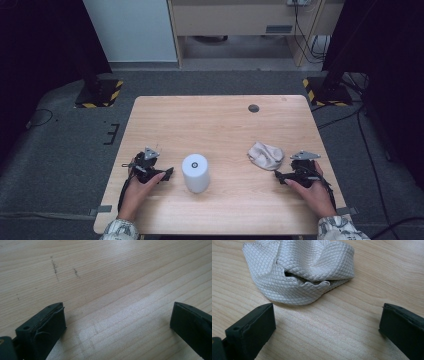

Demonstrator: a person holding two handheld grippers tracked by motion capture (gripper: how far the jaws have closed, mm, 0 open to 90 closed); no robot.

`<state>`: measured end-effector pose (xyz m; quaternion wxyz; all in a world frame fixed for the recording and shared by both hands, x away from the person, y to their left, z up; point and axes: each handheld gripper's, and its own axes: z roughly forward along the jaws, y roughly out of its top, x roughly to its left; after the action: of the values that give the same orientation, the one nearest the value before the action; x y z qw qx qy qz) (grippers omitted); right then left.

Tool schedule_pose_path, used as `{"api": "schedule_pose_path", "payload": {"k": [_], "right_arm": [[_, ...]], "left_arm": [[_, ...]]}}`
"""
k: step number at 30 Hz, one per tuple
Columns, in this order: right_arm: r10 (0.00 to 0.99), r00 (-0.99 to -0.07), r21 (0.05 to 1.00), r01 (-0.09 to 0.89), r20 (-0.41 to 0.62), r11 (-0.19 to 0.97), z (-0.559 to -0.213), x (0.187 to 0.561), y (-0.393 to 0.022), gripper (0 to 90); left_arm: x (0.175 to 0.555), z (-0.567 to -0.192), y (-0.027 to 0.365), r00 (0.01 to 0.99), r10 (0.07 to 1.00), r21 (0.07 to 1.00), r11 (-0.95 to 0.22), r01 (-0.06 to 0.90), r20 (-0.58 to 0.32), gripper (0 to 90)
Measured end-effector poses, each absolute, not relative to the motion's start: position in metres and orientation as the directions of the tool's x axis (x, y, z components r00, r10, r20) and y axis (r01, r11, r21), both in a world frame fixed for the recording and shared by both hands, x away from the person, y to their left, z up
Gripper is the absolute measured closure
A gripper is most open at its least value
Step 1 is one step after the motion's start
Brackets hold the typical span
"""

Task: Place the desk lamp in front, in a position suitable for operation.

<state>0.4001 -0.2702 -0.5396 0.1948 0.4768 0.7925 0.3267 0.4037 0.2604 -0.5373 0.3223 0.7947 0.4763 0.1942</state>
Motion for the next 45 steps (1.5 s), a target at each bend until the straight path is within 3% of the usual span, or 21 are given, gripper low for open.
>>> {"api": "schedule_pose_path", "payload": {"k": [9, 13, 26, 45], "right_arm": [[0.883, -0.469, 0.704, 0.628, 0.003, 0.332, -0.54, 0.4, -0.27, 0.7], [0.883, -0.469, 0.704, 0.629, 0.003, 0.332, -0.54, 0.4, -0.27, 0.7], [0.883, -0.469, 0.704, 0.629, 0.004, 0.331, -0.54, 0.4, -0.27, 0.7], [0.883, -0.47, 0.704, 0.628, 0.004, 0.331, -0.54, 0.4, -0.27, 0.7]], "left_arm": [[0.402, -0.534, 0.262, 0.479, 0.878, 0.68, -0.352, 0.643, 0.002, 2.0], [0.4, -0.527, 0.264, 0.471, 0.881, 0.682, -0.317, 0.659, -0.045, 4.8], [0.359, -0.488, 0.241, 0.716, 0.698, 0.71, -0.509, 0.486, 0.01, 6.5], [0.342, -0.466, 0.196, 0.776, 0.63, 0.766, -0.499, 0.405, 0.0, 4.2]]}}
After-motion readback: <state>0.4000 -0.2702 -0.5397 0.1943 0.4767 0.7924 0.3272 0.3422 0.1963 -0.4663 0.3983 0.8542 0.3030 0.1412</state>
